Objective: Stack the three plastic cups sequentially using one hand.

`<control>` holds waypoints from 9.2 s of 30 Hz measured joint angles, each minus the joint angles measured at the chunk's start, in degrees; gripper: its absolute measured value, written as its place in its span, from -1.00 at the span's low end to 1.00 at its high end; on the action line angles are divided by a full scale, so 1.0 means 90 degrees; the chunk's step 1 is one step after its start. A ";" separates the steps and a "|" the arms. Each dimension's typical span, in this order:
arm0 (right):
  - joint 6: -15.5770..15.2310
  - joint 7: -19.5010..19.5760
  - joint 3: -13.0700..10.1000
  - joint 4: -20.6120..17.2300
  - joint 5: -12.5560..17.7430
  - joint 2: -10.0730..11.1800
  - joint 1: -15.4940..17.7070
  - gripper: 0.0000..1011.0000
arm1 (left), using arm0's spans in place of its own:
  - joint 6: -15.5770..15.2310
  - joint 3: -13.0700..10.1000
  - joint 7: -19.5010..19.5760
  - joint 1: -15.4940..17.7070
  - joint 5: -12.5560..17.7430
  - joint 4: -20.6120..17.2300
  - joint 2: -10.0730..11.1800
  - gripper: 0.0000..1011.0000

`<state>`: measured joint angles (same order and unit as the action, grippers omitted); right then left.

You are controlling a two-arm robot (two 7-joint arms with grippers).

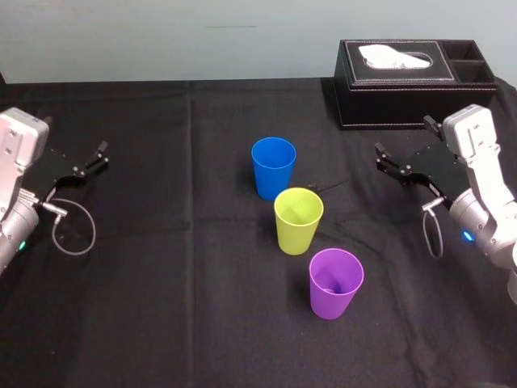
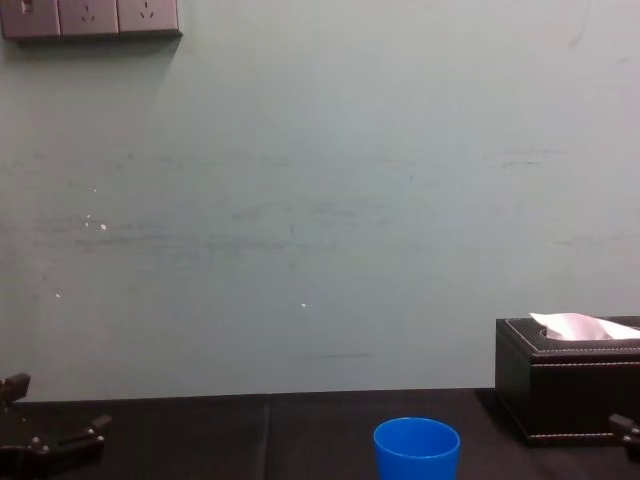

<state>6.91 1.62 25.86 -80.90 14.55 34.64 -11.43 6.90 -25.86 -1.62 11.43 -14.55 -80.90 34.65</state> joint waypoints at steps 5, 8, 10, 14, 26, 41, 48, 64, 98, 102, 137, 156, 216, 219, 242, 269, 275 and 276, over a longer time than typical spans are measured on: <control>0.0000 0.0000 0.0000 0.0000 0.0000 0.0000 0.0000 0.98 | 0.0000 0.0000 0.0000 0.0000 0.0000 0.0000 0.0000 1.00; 0.0000 0.0000 0.0000 0.0000 0.0000 0.0000 0.0000 0.98 | 0.0000 0.0000 0.0000 0.0000 0.0000 0.0000 0.0000 1.00; 0.0000 0.0000 0.0000 0.0000 0.0000 0.0000 0.0000 0.98 | 0.0000 0.0000 0.0000 0.0000 0.0000 0.0000 0.0000 1.00; 0.0000 0.0000 0.0000 0.0000 0.0000 0.0000 0.0000 0.98 | 0.0000 0.0000 0.0000 0.0000 0.0000 0.0000 0.0000 1.00; -0.0124 -0.0396 -0.0103 -0.0163 0.0148 0.0001 0.0059 0.98 | 0.0000 0.0000 0.0000 0.0000 0.0000 0.0000 0.0000 1.00; -0.0497 -0.1388 -0.0902 -0.1576 0.0931 0.0886 0.0882 0.98 | 0.0000 0.0000 0.0000 0.0000 0.0000 0.0000 0.0000 1.00; -0.0508 -0.2097 -0.1439 -0.2123 0.1449 0.1488 0.1397 0.98 | 0.0000 0.0000 0.0000 0.0000 0.0000 0.0000 0.0000 1.00; -0.0251 -0.4278 -0.2526 -0.2524 0.2442 0.2853 0.2536 0.98 | 0.0000 0.0000 0.0000 0.0000 0.0000 0.0000 0.0000 1.00; -0.0086 -0.5549 -0.1590 -0.2052 0.1515 0.2939 0.2280 0.98 | 0.0000 0.0000 0.0000 0.0000 0.0000 0.0000 0.0000 1.00; -0.0145 -0.5591 -0.1349 -0.1931 0.1440 0.2809 0.2045 0.98 | 0.0000 0.0000 0.0000 0.0000 0.0000 0.0000 0.0000 1.00; -0.0315 -0.5665 -0.0285 -0.1587 0.1429 0.2240 0.1115 0.98 | 0.0000 0.0000 0.0000 0.0000 0.0000 0.0000 0.0000 1.00; -0.0443 -0.5512 0.0030 -0.1386 0.1406 0.1890 0.0777 0.98 | 0.0000 0.0000 0.0000 0.0000 0.0000 0.0000 0.0000 1.00; -0.0503 -0.5459 0.0387 -0.1294 0.1438 0.1632 0.0523 0.84 | 0.0000 0.0000 0.0000 0.0000 0.0000 0.0000 0.0000 1.00; -0.0500 -0.5459 0.0385 -0.1294 0.1439 0.1634 0.0525 0.69 | 0.0000 0.0000 0.0000 0.0000 0.0000 0.0000 0.0000 1.00; -0.0496 -0.5459 0.0382 -0.1294 0.1444 0.1634 0.0529 0.44 | 0.0000 0.0000 0.0000 0.0000 0.0000 0.0000 0.0000 1.00; -0.0436 -0.4898 -0.0481 -0.2420 0.2031 0.2169 0.1054 0.44 | 0.0000 0.0000 0.0000 0.0000 0.0000 0.0000 0.0000 1.00; -0.0636 -0.4330 -0.0854 -0.2718 0.2072 0.2070 0.1115 0.44 | 0.0000 0.0000 0.0000 0.0000 0.0000 0.0000 0.0000 1.00; -0.0671 -0.4278 -0.0876 -0.2733 0.2072 0.2037 0.1103 0.44 | 0.0000 0.0000 0.0000 0.0000 0.0000 0.0000 0.0000 1.00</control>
<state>0.87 -36.88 17.98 -105.50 33.20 52.98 -1.51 6.90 -25.86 -1.62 11.43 -14.55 -80.90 34.65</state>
